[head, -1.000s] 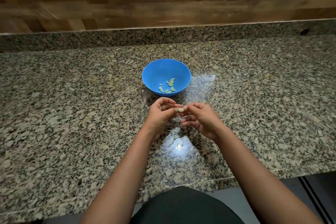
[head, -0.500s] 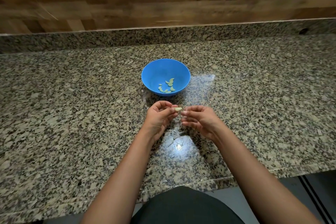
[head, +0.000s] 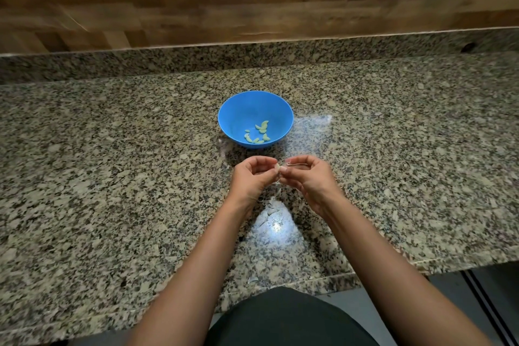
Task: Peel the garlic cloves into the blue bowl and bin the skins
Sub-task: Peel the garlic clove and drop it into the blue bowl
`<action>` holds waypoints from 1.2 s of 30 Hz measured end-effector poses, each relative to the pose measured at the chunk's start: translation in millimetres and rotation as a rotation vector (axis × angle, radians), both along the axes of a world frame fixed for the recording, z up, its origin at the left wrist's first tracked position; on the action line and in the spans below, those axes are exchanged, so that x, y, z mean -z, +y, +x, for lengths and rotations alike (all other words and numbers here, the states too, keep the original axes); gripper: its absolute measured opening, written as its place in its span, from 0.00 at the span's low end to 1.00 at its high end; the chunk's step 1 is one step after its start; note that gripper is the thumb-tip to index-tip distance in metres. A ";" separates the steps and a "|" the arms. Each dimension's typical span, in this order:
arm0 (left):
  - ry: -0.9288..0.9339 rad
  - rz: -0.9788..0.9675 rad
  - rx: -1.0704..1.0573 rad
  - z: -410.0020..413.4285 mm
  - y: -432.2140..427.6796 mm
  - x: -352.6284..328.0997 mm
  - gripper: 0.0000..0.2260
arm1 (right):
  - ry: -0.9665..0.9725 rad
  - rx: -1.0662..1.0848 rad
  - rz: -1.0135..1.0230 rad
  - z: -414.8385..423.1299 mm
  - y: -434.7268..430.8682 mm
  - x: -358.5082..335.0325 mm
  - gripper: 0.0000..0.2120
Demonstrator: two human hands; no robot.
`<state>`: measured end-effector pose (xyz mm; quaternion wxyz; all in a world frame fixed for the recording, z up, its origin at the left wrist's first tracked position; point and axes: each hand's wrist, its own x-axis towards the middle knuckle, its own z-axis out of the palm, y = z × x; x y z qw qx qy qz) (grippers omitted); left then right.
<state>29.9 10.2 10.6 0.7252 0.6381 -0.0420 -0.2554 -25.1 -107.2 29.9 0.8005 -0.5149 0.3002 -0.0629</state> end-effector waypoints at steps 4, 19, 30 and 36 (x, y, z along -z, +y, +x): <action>-0.011 0.018 0.006 0.4 -1.4 1.3 0.06 | -0.005 0.004 0.036 -2.7 -2.8 0.6 0.11; -0.032 0.113 0.042 7.1 -12.0 2.7 0.04 | 0.028 -0.013 -0.008 5.0 -15.1 5.3 0.14; -0.003 0.129 0.064 8.4 -7.1 6.6 0.04 | 0.052 -0.028 0.044 6.4 -18.3 8.8 0.14; -0.124 0.241 0.122 6.5 -6.5 4.9 0.08 | 0.085 -0.019 0.067 5.7 -18.0 8.2 0.15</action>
